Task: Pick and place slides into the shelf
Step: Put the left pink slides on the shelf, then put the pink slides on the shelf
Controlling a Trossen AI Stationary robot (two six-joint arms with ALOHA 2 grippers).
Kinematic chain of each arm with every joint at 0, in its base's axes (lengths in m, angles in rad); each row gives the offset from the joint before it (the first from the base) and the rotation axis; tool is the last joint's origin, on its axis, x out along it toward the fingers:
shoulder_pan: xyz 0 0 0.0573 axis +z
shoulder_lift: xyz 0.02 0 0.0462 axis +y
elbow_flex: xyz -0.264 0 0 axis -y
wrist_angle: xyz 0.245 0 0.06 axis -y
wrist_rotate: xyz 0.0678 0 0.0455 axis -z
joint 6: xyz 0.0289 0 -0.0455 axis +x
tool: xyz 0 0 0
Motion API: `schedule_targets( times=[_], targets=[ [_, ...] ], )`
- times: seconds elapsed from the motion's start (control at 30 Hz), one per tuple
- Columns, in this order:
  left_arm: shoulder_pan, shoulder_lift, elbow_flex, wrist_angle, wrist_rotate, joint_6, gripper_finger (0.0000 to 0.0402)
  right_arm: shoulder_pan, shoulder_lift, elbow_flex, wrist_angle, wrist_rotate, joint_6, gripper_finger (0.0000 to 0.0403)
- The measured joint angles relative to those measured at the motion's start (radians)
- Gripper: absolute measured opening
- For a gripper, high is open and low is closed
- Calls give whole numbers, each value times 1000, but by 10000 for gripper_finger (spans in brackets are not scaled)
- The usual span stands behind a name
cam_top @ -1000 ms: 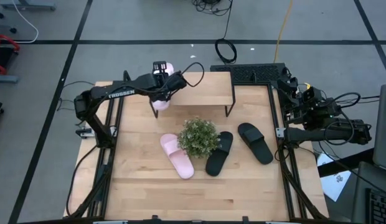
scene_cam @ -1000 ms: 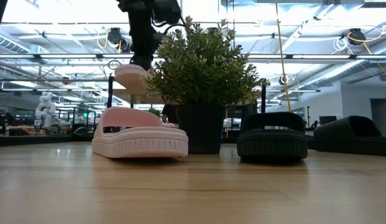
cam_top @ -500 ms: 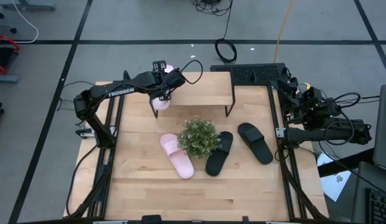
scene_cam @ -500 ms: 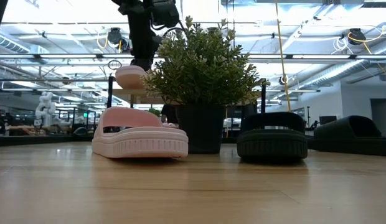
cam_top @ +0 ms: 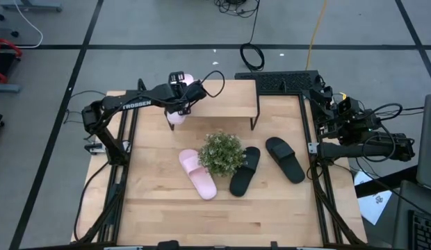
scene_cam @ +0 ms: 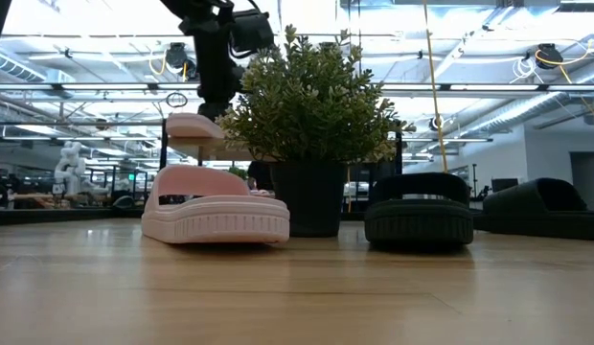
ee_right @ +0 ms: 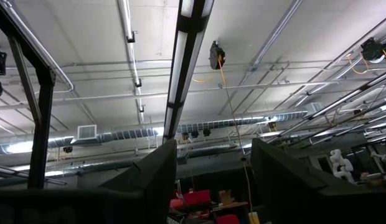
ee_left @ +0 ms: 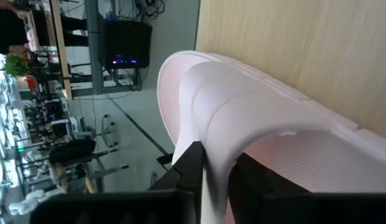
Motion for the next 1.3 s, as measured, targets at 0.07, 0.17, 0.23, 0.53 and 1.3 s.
schedule_targets(
  times=[0.07,0.17,0.23,0.53,1.3],
  targets=[
    [-6,1,2,13,0,-1,73,0,0,0,0,0,0,196],
    [-7,1,2,40,8,-3,92,0,0,0,-3,0,-5,196],
    [-7,2,2,48,11,-3,105,0,0,0,-3,0,-14,196],
    [-8,3,2,51,8,-3,156,0,0,0,-3,0,-19,196],
    [-65,-4,3,-8,-81,27,246,0,0,0,-3,0,-19,196]
  ],
)
